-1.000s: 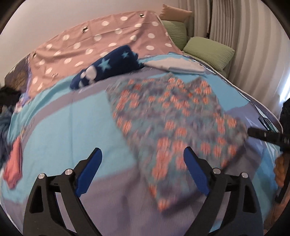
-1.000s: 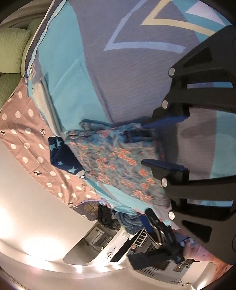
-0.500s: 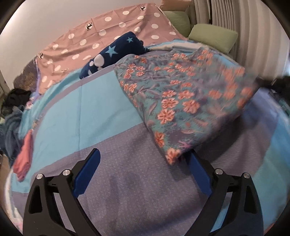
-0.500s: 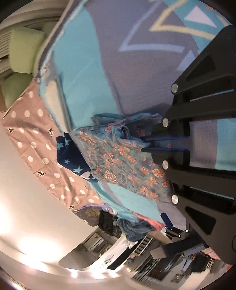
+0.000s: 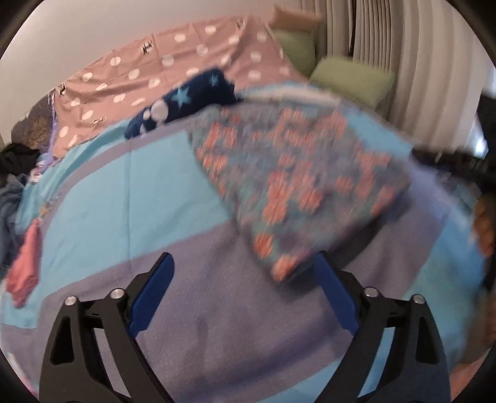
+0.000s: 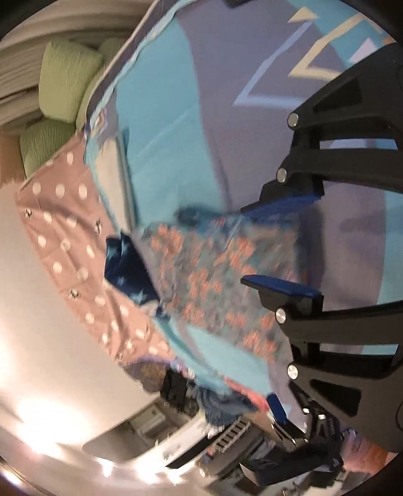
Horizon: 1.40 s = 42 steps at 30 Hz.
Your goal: Fold small clothes
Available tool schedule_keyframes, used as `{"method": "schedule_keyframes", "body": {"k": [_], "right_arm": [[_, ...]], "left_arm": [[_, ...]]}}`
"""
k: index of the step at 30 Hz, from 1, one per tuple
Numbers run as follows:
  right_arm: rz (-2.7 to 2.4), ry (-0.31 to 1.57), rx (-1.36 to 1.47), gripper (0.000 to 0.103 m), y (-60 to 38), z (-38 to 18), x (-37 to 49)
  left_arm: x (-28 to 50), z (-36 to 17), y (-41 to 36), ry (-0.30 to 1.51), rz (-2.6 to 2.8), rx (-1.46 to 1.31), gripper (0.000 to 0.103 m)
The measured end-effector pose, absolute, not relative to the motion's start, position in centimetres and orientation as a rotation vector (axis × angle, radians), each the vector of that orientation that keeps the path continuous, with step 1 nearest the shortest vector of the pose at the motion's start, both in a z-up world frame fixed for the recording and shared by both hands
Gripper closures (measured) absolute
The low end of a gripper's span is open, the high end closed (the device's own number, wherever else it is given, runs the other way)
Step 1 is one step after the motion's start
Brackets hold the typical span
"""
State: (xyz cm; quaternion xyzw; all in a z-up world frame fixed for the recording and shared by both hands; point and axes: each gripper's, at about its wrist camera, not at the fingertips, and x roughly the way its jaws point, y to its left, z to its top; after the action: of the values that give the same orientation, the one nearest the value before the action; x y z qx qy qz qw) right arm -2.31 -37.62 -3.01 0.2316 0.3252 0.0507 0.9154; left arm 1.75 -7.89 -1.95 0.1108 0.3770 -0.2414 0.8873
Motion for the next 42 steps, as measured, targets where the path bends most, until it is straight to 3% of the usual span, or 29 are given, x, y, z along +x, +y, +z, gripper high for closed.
{"method": "schedule_keyframes", "body": {"k": [5,6,7,9,10,11,13,23,24,25,26,27,29,36,37,39,40,41,42], "right_arm": [[0.164,0.726,0.476,0.071,-35.9,-4.6,0.5],[0.122,0.779,0.470,0.075,-35.8,-5.6,1.1],[0.084,0.818,0.464,0.088,-36.0,-6.5,1.5],[0.086,0.823,0.504,0.091,-36.9,-7.3,1.1],[0.102,0.814,0.537,0.085,-37.6,-7.1,0.5],[0.121,0.800,0.572,0.066,-38.3,-6.8,-0.2],[0.114,0.772,0.613,0.041,-39.5,-6.2,-1.3],[0.332,0.907,0.830,0.037,-40.9,-9.2,2.2],[0.371,0.917,0.841,0.039,-40.6,-9.3,3.3],[0.400,0.929,0.849,0.054,-40.4,-9.5,4.1],[0.402,0.970,0.854,0.080,-40.0,-10.0,5.1],[0.390,1.000,0.864,0.083,-39.6,-10.4,5.7],[0.383,0.984,0.886,0.086,-39.4,-9.6,5.4],[0.444,0.948,0.811,0.087,-38.6,-4.7,-1.7],[0.440,0.978,0.777,0.085,-38.3,-4.7,-3.1],[0.409,1.029,0.704,0.071,-38.0,-5.1,-5.1],[0.362,1.050,0.661,0.048,-38.1,-5.5,-6.0],[0.285,1.048,0.622,0.040,-38.7,-5.7,-6.7],[0.242,1.032,0.603,0.040,-39.5,-5.6,-7.1]], "left_arm": [[4.2,-1.2,-9.1,0.748,-0.519,0.135,0.014],[5.2,-2.5,-9.6,0.797,-0.503,0.128,0.014],[5.8,-3.5,-9.7,0.839,-0.490,0.121,0.014],[7.0,-6.3,-9.4,0.978,-0.491,0.030,0.014],[7.1,-6.8,-8.8,1.005,-0.502,-0.019,0.014],[7.0,-7.1,-8.3,1.006,-0.510,-0.061,0.014],[6.5,-6.9,-7.6,0.998,-0.558,-0.084,0.014],[7.3,-7.2,-8.0,1.041,-0.701,-0.193,0.014],[7.9,-7.3,-8.5,1.053,-0.731,-0.212,0.023],[8.2,-7.4,-8.9,1.064,-0.749,-0.224,0.029],[8.6,-7.5,-9.3,1.077,-0.744,-0.228,0.039],[8.9,-7.6,-9.6,1.084,-0.733,-0.224,0.062],[9.5,-7.5,-9.6,1.105,-0.745,-0.264,0.080],[5.4,-3.0,-7.9,1.087,-0.850,-0.281,0.085],[4.2,-2.6,-8.0,1.097,-0.868,-0.242,0.084],[1.1,-2.3,-8.2,1.126,-0.903,-0.141,0.078],[-0.1,-2.5,-8.3,1.140,-0.899,-0.087,0.075],[-1.3,-2.9,-8.2,1.150,-0.864,-0.011,0.064],[-1.7,-3.1,-8.1,1.143,-0.831,0.034,0.056]]}}
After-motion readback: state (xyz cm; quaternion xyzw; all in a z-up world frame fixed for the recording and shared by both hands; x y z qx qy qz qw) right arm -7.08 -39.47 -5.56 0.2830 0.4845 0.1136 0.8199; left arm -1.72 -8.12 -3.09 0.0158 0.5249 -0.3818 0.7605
